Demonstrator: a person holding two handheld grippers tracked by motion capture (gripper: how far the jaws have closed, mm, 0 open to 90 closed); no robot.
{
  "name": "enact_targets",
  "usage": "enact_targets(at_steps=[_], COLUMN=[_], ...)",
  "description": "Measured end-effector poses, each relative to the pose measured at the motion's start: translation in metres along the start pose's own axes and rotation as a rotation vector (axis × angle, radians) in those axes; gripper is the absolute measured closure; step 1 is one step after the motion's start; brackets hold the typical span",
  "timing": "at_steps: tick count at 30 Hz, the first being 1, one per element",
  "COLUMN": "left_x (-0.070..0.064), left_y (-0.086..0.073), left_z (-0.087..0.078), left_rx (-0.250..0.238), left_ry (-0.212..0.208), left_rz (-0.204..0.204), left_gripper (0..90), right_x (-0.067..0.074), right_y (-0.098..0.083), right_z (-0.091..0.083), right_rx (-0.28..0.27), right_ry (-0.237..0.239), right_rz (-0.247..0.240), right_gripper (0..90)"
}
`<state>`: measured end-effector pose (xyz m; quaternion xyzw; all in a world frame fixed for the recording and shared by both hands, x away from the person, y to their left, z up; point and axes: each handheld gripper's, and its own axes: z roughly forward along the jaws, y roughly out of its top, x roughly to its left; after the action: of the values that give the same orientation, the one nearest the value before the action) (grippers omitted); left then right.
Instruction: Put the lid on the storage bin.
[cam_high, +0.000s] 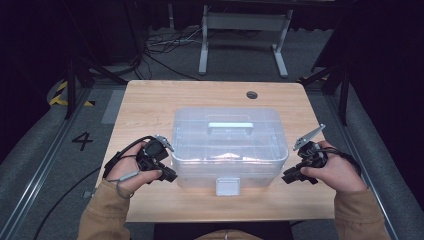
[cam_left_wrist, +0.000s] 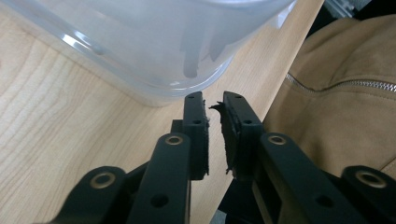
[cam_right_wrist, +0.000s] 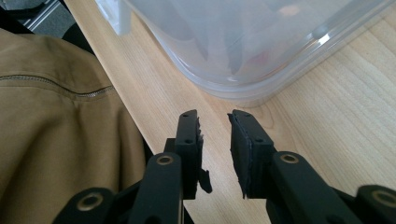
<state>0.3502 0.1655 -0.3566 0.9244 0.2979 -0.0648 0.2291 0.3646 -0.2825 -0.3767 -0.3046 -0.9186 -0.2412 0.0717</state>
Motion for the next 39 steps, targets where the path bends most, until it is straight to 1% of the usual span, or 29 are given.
enact_targets(at_steps=[2,3,4,5,7,8,10,11,14,15,16,17,19,20,21,22,23,24,25,26,27,28,29,31,32,34,35,37,39], left_x=[0.001,0.002,0.002,0.003,0.004,0.004,0.005,0.005,0.006,0.007,0.008,0.008,0.010,0.011,0.012,0.014,0.014,0.016,0.019,0.019,0.024,0.024,0.027,0.034,0.037,0.042,0.046,0.051,0.057], left_y=[-0.002,-0.003,-0.005,-0.006,-0.011,-0.011,-0.016,-0.018,-0.024,-0.027,-0.028,-0.028,-0.031,-0.033,-0.034,-0.035,-0.035,-0.035,-0.036,-0.036,-0.037,-0.037,-0.038,-0.039,-0.040,-0.041,-0.042,-0.044,-0.047], left_z=[-0.003,-0.005,-0.007,-0.010,-0.016,-0.016,-0.022,-0.024,-0.031,-0.033,-0.034,-0.034,-0.037,-0.038,-0.038,-0.039,-0.039,-0.039,-0.039,-0.039,-0.038,-0.038,-0.037,-0.032,-0.030,-0.027,-0.025,-0.022,-0.020], left_rx=[-0.021,-0.041,-0.060,-0.070,-0.115,-0.115,-0.169,-0.187,-0.257,-0.288,-0.302,-0.302,-0.340,-0.352,-0.366,-0.396,-0.396,-0.414,-0.437,-0.437,-0.465,-0.465,-0.472,-0.487,-0.490,-0.517,-0.530,-0.539,-0.560], left_ry=[-0.002,-0.005,0.001,0.009,0.017,0.017,0.034,0.040,0.074,0.087,0.093,0.093,0.120,0.132,0.147,0.160,0.160,0.167,0.185,0.185,0.220,0.220,0.242,0.281,0.290,0.308,0.323,0.346,0.368], left_rz=[-0.005,-0.010,-0.019,-0.023,-0.041,-0.041,-0.058,-0.066,-0.109,-0.125,-0.131,-0.131,-0.146,-0.157,-0.169,-0.183,-0.183,-0.191,-0.204,-0.204,-0.228,-0.228,-0.243,-0.263,-0.272,-0.296,-0.303,-0.316,-0.324], left_gripper=[78.5,78.0,76.8,76.7,75.6,75.6,74.7,74.4,73.6,73.6,73.2,72.8,72.3,72.0,71.6,70.8,70.8,70.8,70.2,68.9,68.0,67.7,67.7,64.6,64.0,62.0,61.0,58.1,55.9], right_x=[0.000,-0.001,-0.002,-0.002,-0.005,-0.005,-0.006,-0.007,-0.010,-0.011,-0.012,-0.012,-0.014,-0.015,-0.017,-0.020,-0.021,-0.021,-0.026,-0.026,-0.031,-0.031,-0.033,-0.037,-0.040,-0.045,-0.047,-0.053,-0.058], right_y=[-0.001,-0.001,-0.002,-0.003,-0.004,-0.004,-0.004,-0.004,-0.002,-0.002,-0.001,-0.001,0.000,0.000,0.000,-0.002,-0.002,-0.002,-0.005,-0.005,-0.007,-0.007,-0.008,-0.011,-0.013,-0.015,-0.016,-0.018,-0.020], right_z=[-0.003,-0.005,-0.008,-0.010,-0.016,-0.016,-0.022,-0.024,-0.029,-0.030,-0.031,-0.031,-0.032,-0.033,-0.034,-0.036,-0.036,-0.036,-0.038,-0.038,-0.040,-0.040,-0.040,-0.042,-0.042,-0.041,-0.040,-0.038,-0.035], right_rx=[-0.019,-0.026,-0.038,-0.051,-0.081,-0.081,-0.118,-0.136,-0.179,-0.193,-0.205,-0.205,-0.228,-0.240,-0.257,-0.291,-0.304,-0.304,-0.350,-0.350,-0.389,-0.389,-0.402,-0.436,-0.449,-0.468,-0.478,-0.492,-0.505], right_ry=[-0.002,-0.001,-0.002,-0.009,-0.025,-0.025,-0.044,-0.049,-0.067,-0.073,-0.079,-0.079,-0.094,-0.102,-0.109,-0.132,-0.140,-0.140,-0.171,-0.171,-0.198,-0.198,-0.207,-0.234,-0.248,-0.264,-0.274,-0.290,-0.297], right_rz=[0.000,-0.003,0.000,-0.001,0.005,0.005,0.001,0.003,0.001,0.001,0.004,0.004,0.007,0.017,0.021,0.032,0.038,0.038,0.054,0.054,0.072,0.072,0.077,0.092,0.099,0.112,0.116,0.129,0.141], right_gripper=[69.3,68.3,66.3,65.1,63.6,63.6,61.3,60.6,58.7,58.7,58.4,58.4,57.8,57.4,56.7,56.0,54.7,54.7,52.6,52.6,50.8,50.8,49.6,48.3,46.6,44.4,43.5,41.4,38.9])
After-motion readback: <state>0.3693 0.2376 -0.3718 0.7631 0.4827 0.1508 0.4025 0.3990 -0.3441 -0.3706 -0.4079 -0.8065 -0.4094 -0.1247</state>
